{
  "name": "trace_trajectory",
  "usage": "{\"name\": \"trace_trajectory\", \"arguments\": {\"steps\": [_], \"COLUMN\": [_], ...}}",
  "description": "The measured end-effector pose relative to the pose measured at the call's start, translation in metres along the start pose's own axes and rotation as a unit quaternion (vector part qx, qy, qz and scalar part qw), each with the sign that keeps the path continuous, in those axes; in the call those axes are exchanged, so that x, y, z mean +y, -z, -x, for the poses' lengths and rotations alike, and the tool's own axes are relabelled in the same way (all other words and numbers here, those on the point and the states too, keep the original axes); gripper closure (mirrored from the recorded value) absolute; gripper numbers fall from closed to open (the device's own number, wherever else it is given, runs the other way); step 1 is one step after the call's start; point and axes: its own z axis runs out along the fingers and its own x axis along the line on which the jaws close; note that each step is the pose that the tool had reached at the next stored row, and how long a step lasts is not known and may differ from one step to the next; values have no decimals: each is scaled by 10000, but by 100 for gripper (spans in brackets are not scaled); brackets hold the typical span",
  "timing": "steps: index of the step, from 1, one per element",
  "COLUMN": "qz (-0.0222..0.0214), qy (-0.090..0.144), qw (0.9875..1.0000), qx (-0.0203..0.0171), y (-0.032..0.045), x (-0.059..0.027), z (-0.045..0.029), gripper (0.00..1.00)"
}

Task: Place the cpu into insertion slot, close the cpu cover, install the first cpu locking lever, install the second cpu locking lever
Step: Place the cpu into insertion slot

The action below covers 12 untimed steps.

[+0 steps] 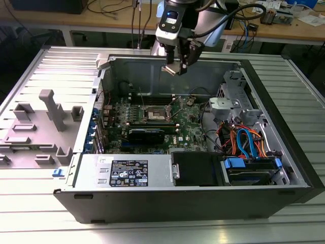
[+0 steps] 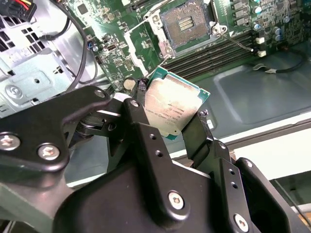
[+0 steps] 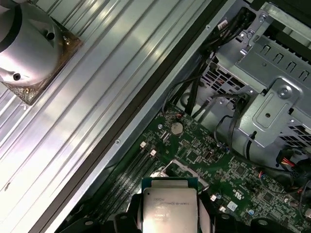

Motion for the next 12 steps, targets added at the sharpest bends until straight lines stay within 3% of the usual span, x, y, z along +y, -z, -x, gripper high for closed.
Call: {"name": "trace_trajectory", "arguments": {"steps": [6, 12], "qz": [4, 5], "qy": [-207, -227], "qw": [9998, 9997], "qx": [-18, -20], "y": [-4, -4], "x": [0, 0], "z": [0, 0], "gripper": [46, 46]}}
